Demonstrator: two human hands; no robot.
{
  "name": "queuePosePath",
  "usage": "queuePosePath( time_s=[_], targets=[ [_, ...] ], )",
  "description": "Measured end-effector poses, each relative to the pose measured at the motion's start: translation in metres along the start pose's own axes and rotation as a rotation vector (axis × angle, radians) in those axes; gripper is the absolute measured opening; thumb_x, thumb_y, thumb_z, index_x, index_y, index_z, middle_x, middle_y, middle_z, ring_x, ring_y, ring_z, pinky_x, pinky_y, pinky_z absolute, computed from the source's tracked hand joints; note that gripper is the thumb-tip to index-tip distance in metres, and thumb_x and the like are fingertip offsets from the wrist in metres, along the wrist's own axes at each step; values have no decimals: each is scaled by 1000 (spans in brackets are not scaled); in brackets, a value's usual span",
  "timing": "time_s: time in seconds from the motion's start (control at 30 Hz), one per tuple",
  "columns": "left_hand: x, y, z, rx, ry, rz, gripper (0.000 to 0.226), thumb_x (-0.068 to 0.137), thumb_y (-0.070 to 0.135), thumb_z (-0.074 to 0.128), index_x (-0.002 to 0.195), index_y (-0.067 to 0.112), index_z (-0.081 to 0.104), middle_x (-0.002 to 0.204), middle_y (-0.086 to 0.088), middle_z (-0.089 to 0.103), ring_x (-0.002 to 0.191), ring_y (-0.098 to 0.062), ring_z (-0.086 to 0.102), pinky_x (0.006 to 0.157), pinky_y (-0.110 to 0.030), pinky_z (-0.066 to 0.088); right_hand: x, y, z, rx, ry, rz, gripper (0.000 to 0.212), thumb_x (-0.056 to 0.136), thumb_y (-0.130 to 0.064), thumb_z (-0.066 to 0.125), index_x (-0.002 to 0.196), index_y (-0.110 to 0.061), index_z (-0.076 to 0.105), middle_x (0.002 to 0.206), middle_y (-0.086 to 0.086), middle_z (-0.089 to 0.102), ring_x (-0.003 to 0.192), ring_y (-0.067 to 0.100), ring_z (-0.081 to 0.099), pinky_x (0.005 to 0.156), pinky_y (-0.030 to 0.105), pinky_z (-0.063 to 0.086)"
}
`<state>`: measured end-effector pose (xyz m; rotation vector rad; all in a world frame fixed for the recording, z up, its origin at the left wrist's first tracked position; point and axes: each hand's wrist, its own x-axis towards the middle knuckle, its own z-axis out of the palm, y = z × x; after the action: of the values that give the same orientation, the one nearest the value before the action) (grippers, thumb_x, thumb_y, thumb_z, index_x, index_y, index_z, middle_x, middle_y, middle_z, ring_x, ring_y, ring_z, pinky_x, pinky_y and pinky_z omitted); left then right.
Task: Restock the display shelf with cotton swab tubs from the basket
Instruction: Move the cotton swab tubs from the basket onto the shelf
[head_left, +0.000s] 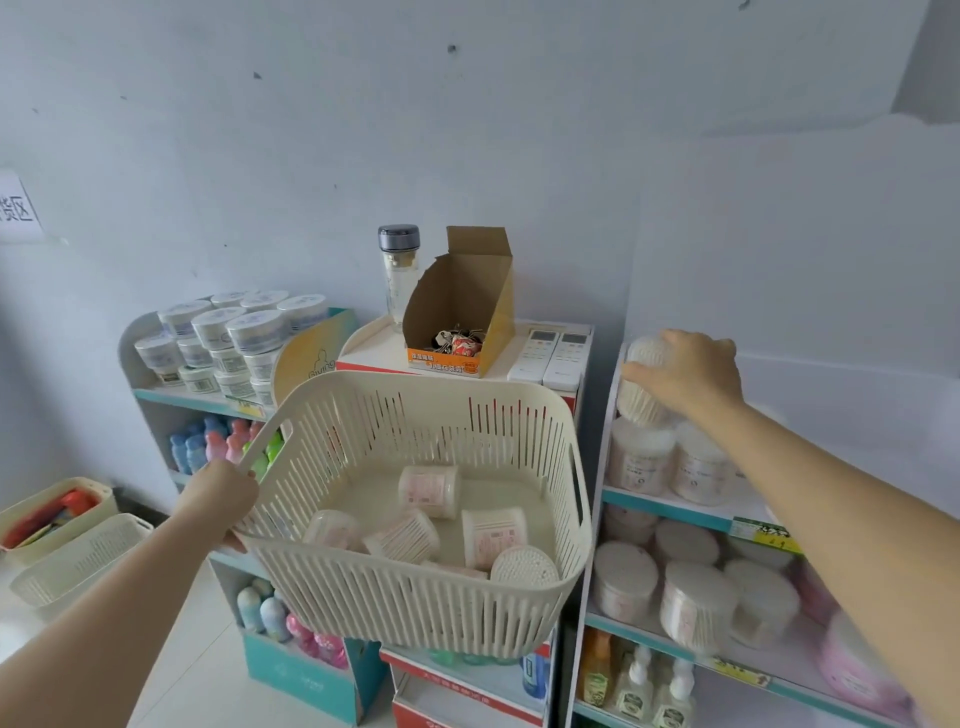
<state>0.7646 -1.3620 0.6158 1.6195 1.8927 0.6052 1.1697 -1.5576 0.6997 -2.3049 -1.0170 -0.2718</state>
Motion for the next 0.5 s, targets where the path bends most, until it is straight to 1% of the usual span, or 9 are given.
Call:
queuePosePath(
  time_s=[0.1, 0.2, 0.23, 0.33, 0.4, 0.5],
  targets=[
    [-1, 0, 1, -1, -5, 11, 21, 94, 7, 42, 100, -10, 50, 84, -28, 58, 65, -41, 67, 56, -52, 57, 10, 8, 9, -22, -47, 45, 60, 76, -51, 65, 119, -11, 55, 117, 12, 60, 115, 35, 44, 71, 33, 39],
    [-1, 0, 1, 6, 13, 21, 22, 94, 8, 41, 107, -9, 49, 86, -26, 56, 65, -41, 65, 51, -50, 57, 20, 10, 17, -14, -58, 50, 57, 77, -51, 65, 117, -11, 56, 115, 12, 61, 113, 34, 45, 70, 31, 37],
    [-1, 1, 2, 8, 14, 21, 22, 94, 7, 42, 107, -9, 49, 87, -26, 56, 67, -41, 65, 52, -50, 57, 23, 10, 19, -19, -55, 42, 57, 77, -51, 65, 116, -10, 56, 116, 12, 61, 112, 34, 45, 70, 31, 37],
    [-1, 2, 1, -3, 6, 14, 21, 94, 7, 42, 104, -9, 51, 89, -27, 56, 69, -41, 64, 56, -52, 58, 35, 12, 26, -3, -34, 39, 63, 79, -45, 66, 127, -9, 49, 123, 15, 56, 117, 36, 42, 75, 35, 39],
    [0, 3, 1, 4, 3, 17, 21, 94, 7, 42, 104, -8, 52, 89, -26, 57, 67, -40, 64, 54, -50, 58, 45, 16, 30, 13, 0, 50, 67, 79, -41, 67, 132, -8, 43, 127, 16, 52, 118, 38, 39, 80, 38, 42],
    [-1, 6, 1, 36, 8, 12, 21, 94, 9, 41, 105, -5, 53, 87, -24, 57, 64, -35, 63, 52, -44, 58, 55, 24, 41, -5, 14, 54, 66, 82, -36, 65, 135, -6, 41, 130, 19, 49, 119, 41, 38, 85, 40, 41]
  ],
)
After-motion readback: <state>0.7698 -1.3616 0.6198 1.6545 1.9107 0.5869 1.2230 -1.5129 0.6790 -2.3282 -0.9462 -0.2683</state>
